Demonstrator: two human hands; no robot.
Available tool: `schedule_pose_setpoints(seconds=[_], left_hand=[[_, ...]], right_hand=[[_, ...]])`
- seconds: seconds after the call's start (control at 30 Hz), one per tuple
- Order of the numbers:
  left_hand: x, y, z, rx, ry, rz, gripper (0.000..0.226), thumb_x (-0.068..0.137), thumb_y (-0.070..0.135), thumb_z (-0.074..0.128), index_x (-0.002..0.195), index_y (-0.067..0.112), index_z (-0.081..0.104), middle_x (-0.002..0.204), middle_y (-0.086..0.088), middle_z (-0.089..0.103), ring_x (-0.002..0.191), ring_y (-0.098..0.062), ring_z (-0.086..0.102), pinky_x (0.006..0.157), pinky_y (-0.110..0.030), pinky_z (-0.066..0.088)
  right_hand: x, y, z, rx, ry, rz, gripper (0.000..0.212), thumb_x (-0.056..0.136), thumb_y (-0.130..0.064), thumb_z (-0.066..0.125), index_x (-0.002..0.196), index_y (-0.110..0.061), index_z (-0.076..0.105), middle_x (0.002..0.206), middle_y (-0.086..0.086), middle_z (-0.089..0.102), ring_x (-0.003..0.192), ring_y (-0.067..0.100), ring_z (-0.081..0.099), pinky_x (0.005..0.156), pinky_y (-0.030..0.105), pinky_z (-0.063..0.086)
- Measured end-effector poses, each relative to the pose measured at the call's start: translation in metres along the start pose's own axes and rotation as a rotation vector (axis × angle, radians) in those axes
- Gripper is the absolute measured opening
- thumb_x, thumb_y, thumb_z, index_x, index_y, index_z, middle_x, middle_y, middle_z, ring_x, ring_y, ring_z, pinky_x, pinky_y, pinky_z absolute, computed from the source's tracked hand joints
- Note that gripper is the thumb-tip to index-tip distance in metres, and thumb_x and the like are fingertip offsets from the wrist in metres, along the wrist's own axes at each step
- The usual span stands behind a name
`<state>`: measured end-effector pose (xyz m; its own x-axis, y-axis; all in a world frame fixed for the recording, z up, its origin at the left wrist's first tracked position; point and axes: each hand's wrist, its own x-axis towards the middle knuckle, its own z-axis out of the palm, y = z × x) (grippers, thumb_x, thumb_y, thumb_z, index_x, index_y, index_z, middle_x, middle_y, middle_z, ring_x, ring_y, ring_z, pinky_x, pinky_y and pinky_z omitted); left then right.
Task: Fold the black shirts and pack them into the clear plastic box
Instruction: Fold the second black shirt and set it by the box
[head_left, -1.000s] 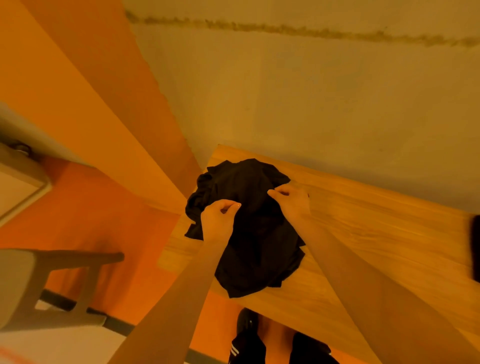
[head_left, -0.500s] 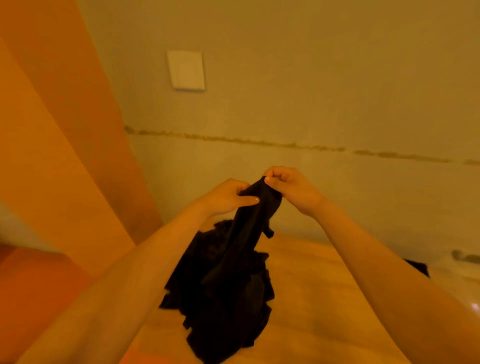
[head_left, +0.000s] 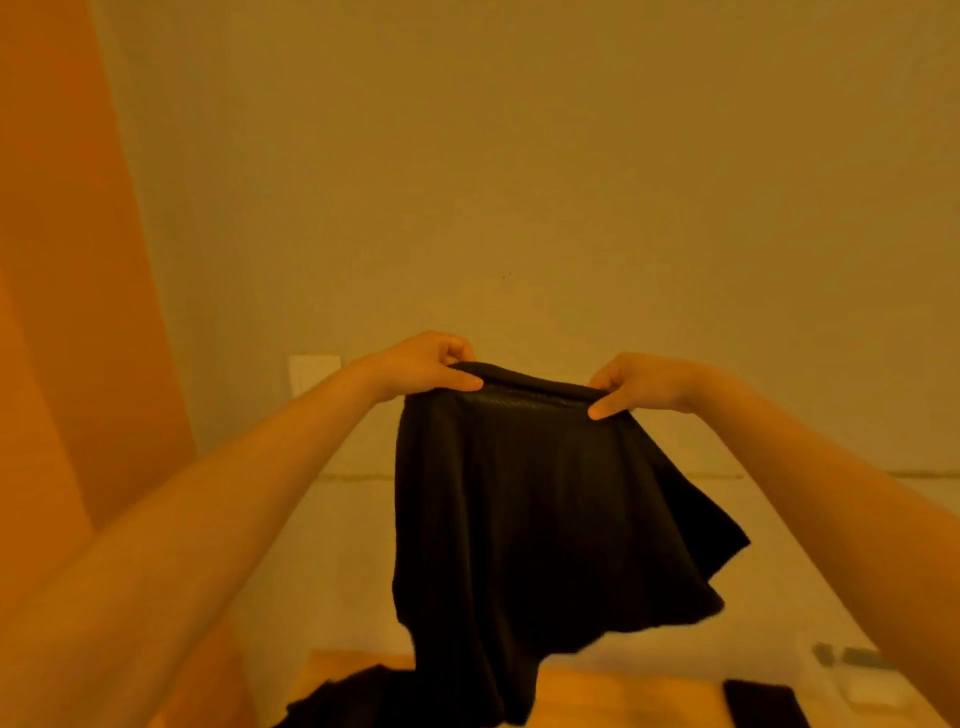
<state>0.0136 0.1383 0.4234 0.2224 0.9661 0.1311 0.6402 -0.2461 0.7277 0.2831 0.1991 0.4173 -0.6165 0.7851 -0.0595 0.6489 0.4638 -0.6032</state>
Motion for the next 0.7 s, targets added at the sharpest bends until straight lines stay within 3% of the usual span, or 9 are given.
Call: schedule_pose_setpoints(seconds=[0.1,0.2,0.33,0.43,0.57,0.7], left_hand=[[0.009,0.019,-0.013,0.207,-0.016,0.011,0.018,0.083,0.016,0.068,0.07,0.017,0.056,0.072,0.0,0.058,0.066,-0.01,0.053,0.061,-0.021,0.039],[0.016,0.032,-0.022,0.195,0.022,0.011,0.012,0.085,0.016,0.065,0.074,0.015,0.062,0.072,-0.001,0.06,0.068,-0.011,0.056,0.066,-0.025,0.041],[0.019,0.048,-0.032,-0.125,0.13,0.035,0.016,0.09,0.01,0.056,0.075,0.011,0.062,0.057,0.007,0.065,0.054,-0.003,0.061,0.058,-0.02,0.049],[0.016,0.057,-0.043,-0.218,0.19,0.046,0.022,0.094,0.014,0.05,0.074,0.012,0.059,0.055,0.007,0.065,0.052,-0.002,0.061,0.049,-0.015,0.048],[0.015,0.056,-0.054,-0.24,0.253,0.045,0.022,0.096,0.021,0.046,0.079,0.017,0.059,0.074,0.003,0.063,0.069,-0.007,0.059,0.059,-0.016,0.047],[0.024,0.054,-0.047,-0.369,0.383,0.009,0.019,0.098,0.023,0.044,0.088,0.017,0.058,0.092,-0.002,0.059,0.084,-0.011,0.056,0.07,-0.024,0.045]], right_hand=[[-0.015,0.006,-0.029,0.004,0.104,-0.015,0.015,0.087,-0.011,0.062,0.072,-0.013,0.061,0.067,-0.006,0.058,0.069,0.009,0.055,0.069,0.02,0.042],[-0.027,0.012,-0.047,0.106,0.199,-0.055,0.014,0.08,-0.016,0.068,0.073,-0.013,0.057,0.054,-0.013,0.052,0.056,0.002,0.05,0.059,0.018,0.039],[-0.041,0.011,-0.059,0.178,0.188,-0.067,0.004,0.082,-0.009,0.066,0.08,-0.012,0.064,0.068,-0.004,0.065,0.066,0.007,0.061,0.061,0.02,0.046],[-0.052,0.015,-0.067,0.145,0.125,0.016,0.009,0.081,-0.005,0.066,0.089,-0.008,0.069,0.078,0.001,0.072,0.073,0.012,0.068,0.066,0.022,0.053],[-0.062,0.029,-0.079,0.035,0.175,0.088,0.014,0.086,-0.015,0.062,0.093,-0.005,0.069,0.088,0.006,0.07,0.085,0.019,0.065,0.081,0.03,0.052],[-0.064,0.039,-0.083,0.017,0.285,0.067,0.006,0.088,-0.015,0.06,0.086,-0.014,0.066,0.086,0.004,0.067,0.083,0.02,0.063,0.08,0.033,0.05]])
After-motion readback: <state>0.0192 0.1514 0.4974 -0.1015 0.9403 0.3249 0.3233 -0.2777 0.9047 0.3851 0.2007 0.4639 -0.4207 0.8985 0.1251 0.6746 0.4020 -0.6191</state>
